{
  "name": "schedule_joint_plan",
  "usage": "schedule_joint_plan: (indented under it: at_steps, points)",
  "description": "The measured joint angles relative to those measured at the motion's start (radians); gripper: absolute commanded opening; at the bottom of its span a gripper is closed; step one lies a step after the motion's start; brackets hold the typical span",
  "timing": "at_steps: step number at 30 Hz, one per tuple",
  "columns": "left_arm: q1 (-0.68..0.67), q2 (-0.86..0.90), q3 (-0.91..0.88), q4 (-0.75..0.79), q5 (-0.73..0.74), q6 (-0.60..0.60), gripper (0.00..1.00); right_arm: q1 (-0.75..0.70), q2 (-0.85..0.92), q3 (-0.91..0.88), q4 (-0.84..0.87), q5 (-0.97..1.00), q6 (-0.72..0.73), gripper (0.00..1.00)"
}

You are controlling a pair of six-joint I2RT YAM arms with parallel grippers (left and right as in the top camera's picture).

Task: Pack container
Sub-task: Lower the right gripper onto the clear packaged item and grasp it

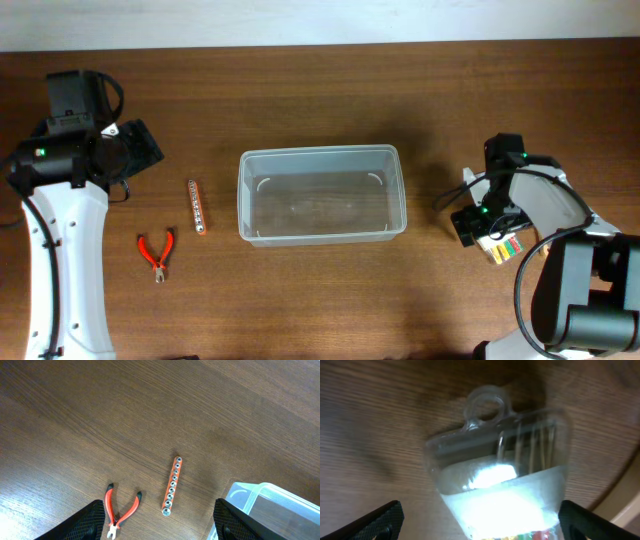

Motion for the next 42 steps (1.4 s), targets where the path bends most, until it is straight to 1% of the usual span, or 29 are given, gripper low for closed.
schedule_joint_plan:
  at_steps: [7, 15, 23, 29, 37, 42]
  points:
    - [0.000, 0.000, 0.000, 0.000, 0.000, 0.000, 0.72, 0.000, 0.000, -0.021, 0.048, 0.014, 0.015, 0.98]
    - [0.000, 0.000, 0.000, 0.000, -0.003, 0.000, 0.72, 0.000, 0.000, -0.056, 0.115, -0.012, 0.014, 0.99]
    - [0.000, 0.000, 0.000, 0.000, -0.003, 0.000, 0.72, -0.002, -0.007, -0.068, 0.144, -0.032, 0.013, 0.99]
    - [0.000, 0.000, 0.000, 0.000, -0.003, 0.000, 0.72, -0.039, -0.008, -0.073, 0.158, -0.085, 0.014, 1.00]
    - [0.000, 0.000, 0.000, 0.000, -0.003, 0.000, 0.72, -0.099, -0.008, -0.080, 0.163, -0.134, 0.019, 0.95]
    - [0.000, 0.000, 0.000, 0.000, -0.003, 0.000, 0.72, -0.102, -0.008, -0.081, 0.163, -0.137, 0.019, 0.85]
